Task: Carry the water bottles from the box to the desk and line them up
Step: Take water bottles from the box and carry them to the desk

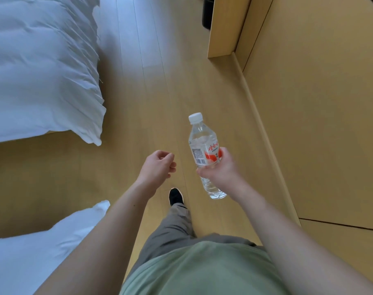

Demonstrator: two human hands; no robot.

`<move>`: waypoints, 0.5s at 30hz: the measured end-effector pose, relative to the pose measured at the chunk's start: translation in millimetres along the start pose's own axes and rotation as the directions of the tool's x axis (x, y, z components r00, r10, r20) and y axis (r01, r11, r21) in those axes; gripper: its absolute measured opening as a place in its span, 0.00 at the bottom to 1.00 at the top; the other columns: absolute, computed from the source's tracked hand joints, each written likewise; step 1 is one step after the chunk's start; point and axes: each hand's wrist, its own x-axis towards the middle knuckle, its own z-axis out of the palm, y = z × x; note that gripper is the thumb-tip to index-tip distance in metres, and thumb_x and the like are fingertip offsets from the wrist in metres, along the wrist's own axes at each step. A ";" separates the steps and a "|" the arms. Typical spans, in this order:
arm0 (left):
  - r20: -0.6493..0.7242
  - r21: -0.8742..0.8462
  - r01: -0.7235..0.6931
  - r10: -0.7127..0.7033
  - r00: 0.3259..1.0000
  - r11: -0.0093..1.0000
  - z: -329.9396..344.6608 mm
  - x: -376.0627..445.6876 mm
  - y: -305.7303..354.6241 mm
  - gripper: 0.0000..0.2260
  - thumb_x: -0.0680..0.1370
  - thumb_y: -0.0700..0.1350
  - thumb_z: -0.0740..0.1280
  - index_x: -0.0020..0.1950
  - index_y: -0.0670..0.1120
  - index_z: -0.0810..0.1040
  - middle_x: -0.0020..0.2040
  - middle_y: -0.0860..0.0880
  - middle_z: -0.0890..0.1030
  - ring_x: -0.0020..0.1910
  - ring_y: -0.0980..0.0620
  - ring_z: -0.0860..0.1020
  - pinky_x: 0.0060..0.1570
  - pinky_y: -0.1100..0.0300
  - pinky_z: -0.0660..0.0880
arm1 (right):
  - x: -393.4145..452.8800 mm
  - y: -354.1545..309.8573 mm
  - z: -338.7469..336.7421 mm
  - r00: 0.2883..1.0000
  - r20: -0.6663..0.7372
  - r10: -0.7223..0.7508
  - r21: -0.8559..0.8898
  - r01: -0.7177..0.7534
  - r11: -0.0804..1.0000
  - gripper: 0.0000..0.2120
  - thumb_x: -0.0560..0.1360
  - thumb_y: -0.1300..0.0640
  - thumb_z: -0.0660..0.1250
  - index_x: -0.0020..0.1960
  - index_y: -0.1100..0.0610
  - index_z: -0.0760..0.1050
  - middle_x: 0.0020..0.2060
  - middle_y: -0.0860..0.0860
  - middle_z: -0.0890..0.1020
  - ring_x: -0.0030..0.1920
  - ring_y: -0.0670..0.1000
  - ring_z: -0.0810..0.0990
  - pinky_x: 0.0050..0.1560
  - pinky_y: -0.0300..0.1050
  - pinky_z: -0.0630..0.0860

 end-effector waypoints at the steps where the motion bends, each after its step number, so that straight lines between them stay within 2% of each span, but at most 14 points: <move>1: 0.011 0.010 -0.004 0.004 1.000 1.000 -8.1 12.4 9.1 0.07 0.83 0.50 0.64 0.55 0.49 0.79 0.47 0.48 0.85 0.47 0.50 0.85 0.49 0.54 0.81 | 10.5 -12.1 4.0 1.000 -0.011 0.002 0.002 -0.002 1.000 0.25 0.60 0.50 0.78 0.54 0.45 0.73 0.49 0.43 0.82 0.51 0.48 0.83 0.54 0.51 0.81; 4: 0.041 0.050 -0.023 0.021 0.999 0.998 -29.4 48.2 36.2 0.08 0.83 0.51 0.64 0.56 0.48 0.79 0.47 0.48 0.86 0.47 0.51 0.85 0.49 0.53 0.81 | 40.3 -47.2 14.7 1.000 -0.030 -0.001 0.016 0.001 1.000 0.25 0.63 0.52 0.79 0.57 0.46 0.73 0.51 0.44 0.82 0.52 0.47 0.83 0.56 0.52 0.81; 8: 0.051 0.044 -0.025 0.023 0.998 0.999 -53.2 89.1 70.0 0.09 0.83 0.50 0.64 0.57 0.48 0.79 0.47 0.48 0.86 0.47 0.50 0.85 0.49 0.53 0.81 | 78.6 -88.9 25.4 0.999 -0.048 -0.020 0.012 0.020 1.000 0.26 0.65 0.53 0.80 0.59 0.47 0.72 0.51 0.43 0.82 0.52 0.47 0.83 0.55 0.49 0.80; 15: 0.045 0.017 -0.044 0.043 0.998 0.999 -79.9 159.4 125.1 0.08 0.83 0.49 0.64 0.56 0.48 0.79 0.47 0.48 0.86 0.46 0.51 0.85 0.50 0.52 0.81 | 155.0 -150.3 36.8 0.997 -0.061 -0.056 0.008 0.056 0.998 0.23 0.65 0.54 0.80 0.53 0.44 0.72 0.51 0.44 0.83 0.52 0.48 0.83 0.59 0.54 0.80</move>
